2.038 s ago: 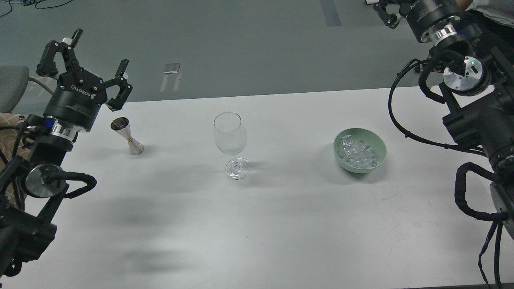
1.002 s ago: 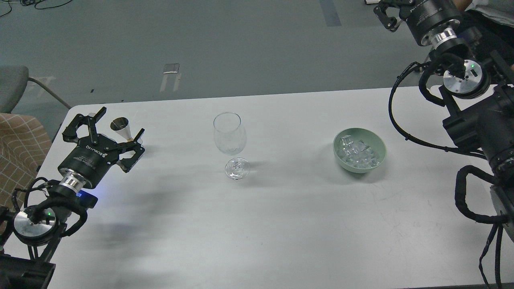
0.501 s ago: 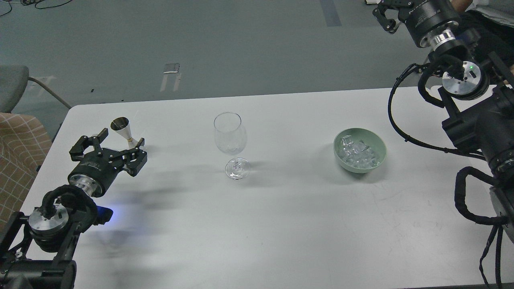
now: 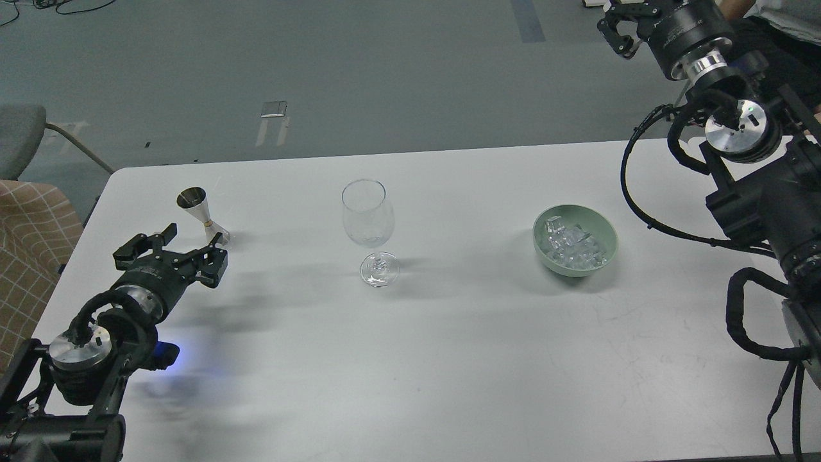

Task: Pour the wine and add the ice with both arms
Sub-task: 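Close the left gripper around the metal jigger cup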

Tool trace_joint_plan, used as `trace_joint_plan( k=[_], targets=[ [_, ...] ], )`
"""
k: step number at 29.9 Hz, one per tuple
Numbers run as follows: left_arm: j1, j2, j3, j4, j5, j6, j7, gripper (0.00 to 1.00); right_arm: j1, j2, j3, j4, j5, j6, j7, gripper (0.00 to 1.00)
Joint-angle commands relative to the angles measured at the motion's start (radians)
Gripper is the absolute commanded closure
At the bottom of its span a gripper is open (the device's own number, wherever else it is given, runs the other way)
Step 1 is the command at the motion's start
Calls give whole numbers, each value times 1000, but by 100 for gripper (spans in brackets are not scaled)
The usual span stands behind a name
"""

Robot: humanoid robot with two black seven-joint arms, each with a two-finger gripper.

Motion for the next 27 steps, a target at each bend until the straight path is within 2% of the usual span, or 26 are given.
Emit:
trace_joint_plan(
  k=[1,6,9,10,11,12,14,24,27],
  targets=[
    [-20,1,13,61,3,5,2,25,3,2,3,0,0,-1,0,0],
    [-68,1,10,67,1,73,8,22,0,2,-5,0,0,-3,0,0],
    [-85,2,13,67,1,84,11,21,0,1,-5,0,0,-3,0,0],
    [-88,1,12,67,1,88,11,19,0,1,-5,0,0,-3,0,0],
    [-94,1,10,67,1,93,12,10,0,-1,-5,0,0,-3,0,0],
    [-94,1,10,67,0,93,12,6,0,-1,-5,0,0,-3,0,0],
    [-94,-1,9,67,0,94,20,4,0,-1,-4,0,0,-3,0,0],
    [-77,-6,-24,53,-2,59,17,7,0,-1,-4,0,0,-3,0,0],
    [-80,-3,-27,53,-2,57,14,16,0,-1,-4,0,0,-4,0,0]
  ],
)
